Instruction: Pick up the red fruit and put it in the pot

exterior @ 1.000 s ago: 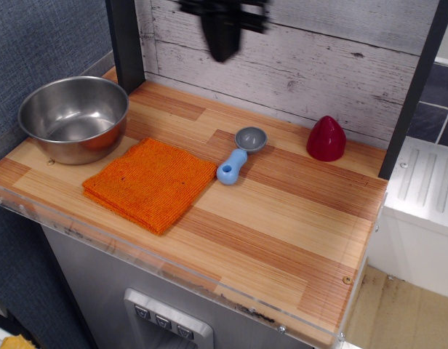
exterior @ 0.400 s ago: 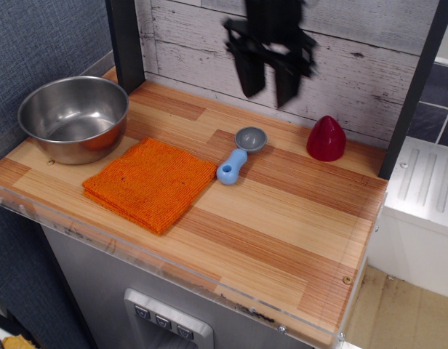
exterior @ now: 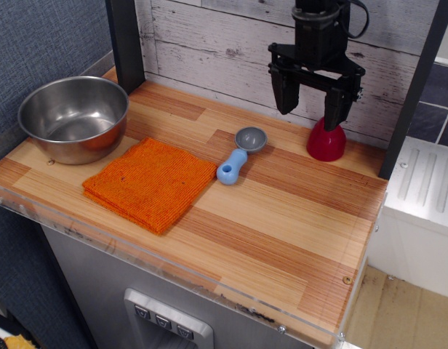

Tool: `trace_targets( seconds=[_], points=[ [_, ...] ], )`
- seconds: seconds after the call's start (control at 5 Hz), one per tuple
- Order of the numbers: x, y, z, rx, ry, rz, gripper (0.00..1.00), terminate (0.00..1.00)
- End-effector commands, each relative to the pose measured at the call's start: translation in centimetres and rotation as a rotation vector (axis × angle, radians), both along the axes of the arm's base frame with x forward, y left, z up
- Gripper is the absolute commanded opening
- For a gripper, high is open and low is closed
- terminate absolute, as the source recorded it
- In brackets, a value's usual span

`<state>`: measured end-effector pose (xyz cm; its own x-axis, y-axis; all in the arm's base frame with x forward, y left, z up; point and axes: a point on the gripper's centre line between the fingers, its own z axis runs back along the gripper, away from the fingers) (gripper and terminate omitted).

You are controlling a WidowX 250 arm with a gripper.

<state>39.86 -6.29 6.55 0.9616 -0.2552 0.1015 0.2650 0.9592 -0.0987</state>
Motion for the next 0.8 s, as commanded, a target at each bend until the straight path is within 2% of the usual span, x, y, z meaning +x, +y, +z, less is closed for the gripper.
trace_targets(
  seconds=[0.0, 0.4, 0.6],
  points=[
    [1.9, -0.7, 0.9, 0.001, -0.072, 0.007, 1.00, 0.00],
    [2.9, -2.7, 0.4, -0.001, -0.079, -0.039, 1.00, 0.00],
    [2.5, -3.0, -0.4, 0.023, -0.085, -0.064, 1.00, 0.00]
  ],
)
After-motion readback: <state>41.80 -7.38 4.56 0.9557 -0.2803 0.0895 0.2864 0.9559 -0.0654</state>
